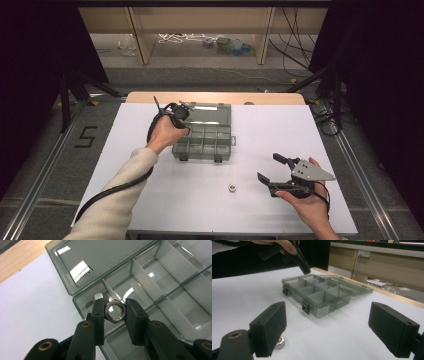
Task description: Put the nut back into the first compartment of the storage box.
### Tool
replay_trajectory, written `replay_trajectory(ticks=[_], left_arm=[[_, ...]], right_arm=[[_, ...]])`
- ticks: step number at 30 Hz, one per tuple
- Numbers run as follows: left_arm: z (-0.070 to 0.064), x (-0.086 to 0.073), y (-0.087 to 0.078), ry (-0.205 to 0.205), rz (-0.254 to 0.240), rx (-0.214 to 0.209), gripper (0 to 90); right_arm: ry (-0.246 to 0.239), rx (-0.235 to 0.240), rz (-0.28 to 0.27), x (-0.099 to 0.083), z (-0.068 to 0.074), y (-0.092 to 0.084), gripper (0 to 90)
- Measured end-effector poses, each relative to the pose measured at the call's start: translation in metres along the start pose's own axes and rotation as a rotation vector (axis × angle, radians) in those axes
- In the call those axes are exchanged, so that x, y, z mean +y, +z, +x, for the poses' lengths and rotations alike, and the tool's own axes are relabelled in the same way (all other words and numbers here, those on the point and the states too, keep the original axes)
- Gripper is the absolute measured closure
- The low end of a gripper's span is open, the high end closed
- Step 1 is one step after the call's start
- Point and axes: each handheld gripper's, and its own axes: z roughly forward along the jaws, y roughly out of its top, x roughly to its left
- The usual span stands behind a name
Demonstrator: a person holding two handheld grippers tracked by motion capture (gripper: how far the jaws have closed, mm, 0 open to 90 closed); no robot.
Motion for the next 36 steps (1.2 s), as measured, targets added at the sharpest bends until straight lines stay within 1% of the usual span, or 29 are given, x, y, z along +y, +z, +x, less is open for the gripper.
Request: replay_trajectory(ticks=[5,8,9,11,12,13,14,15,17,19,20,21,22,25,26,27,28,30,32,36], left_arm=[[0.002,0.0,0.004,-0.016,0.003,0.008,70.3],[0.003,-0.001,0.006,-0.023,0.004,0.01,70.3],[0.003,-0.001,0.006,-0.024,0.005,0.007,70.3],[0.004,-0.001,0.007,-0.027,0.008,0.008,70.3],[0.004,-0.002,0.008,-0.028,0.011,0.007,70.3],[0.005,-0.002,0.009,-0.031,0.01,0.008,70.3],[0.005,-0.002,0.01,-0.029,0.017,0.005,70.3],[0.005,-0.003,0.011,-0.034,0.017,0.003,70.3],[0.005,-0.004,0.014,-0.041,0.017,0.004,70.2],[0.005,-0.004,0.015,-0.042,0.022,0.001,70.2],[0.006,-0.005,0.016,-0.043,0.025,0.001,70.2],[0.006,-0.005,0.016,-0.044,0.027,0.0,70.2],[0.007,-0.005,0.017,-0.046,0.027,0.001,70.2],[0.007,-0.006,0.018,-0.034,0.024,0.004,70.1],[0.007,-0.006,0.018,-0.031,0.021,0.007,70.0],[0.007,-0.006,0.018,-0.03,0.017,0.007,69.8],[0.006,-0.006,0.018,-0.028,0.012,0.007,69.3],[0.005,-0.005,0.016,-0.026,0.002,0.009,65.8],[0.004,-0.005,0.014,-0.024,-0.013,0.011,62.0],[0.0,-0.005,0.007,0.001,-0.043,0.017,55.4]], right_arm=[[-0.001,0.003,0.001,0.0,0.0,0.0,15.9],[0.0,-0.005,0.009,0.001,0.0,-0.001,15.8],[0.002,-0.008,0.001,0.0,0.0,-0.001,15.8],[0.0,-0.005,0.009,0.0,0.0,-0.001,15.8],[0.0,0.001,-0.001,0.0,0.0,0.0,15.8],[-0.003,0.0,0.009,0.0,0.0,-0.001,15.8],[0.003,0.001,0.013,0.0,0.0,-0.001,15.8],[0.021,0.001,0.018,0.0,0.002,-0.001,15.8],[0.019,-0.004,0.015,0.0,0.002,-0.001,15.8],[-0.002,-0.007,0.004,0.0,0.0,-0.001,15.8],[-0.002,0.0,0.011,0.0,0.0,-0.001,15.8],[0.003,0.002,0.012,0.0,0.001,-0.001,15.8],[0.019,0.003,0.024,0.0,0.002,-0.002,15.8],[0.018,0.006,0.025,0.0,0.002,-0.002,15.8],[-0.002,0.0,0.001,0.0,0.0,0.0,15.8],[-0.002,0.005,0.004,0.0,0.0,0.0,15.8],[-0.012,-0.001,0.014,0.0,0.0,-0.001,15.8],[0.011,0.004,0.029,0.0,0.002,-0.001,15.8],[0.01,0.004,0.028,0.0,0.002,-0.001,15.8],[0.01,0.004,0.028,0.0,0.002,-0.001,15.8]])
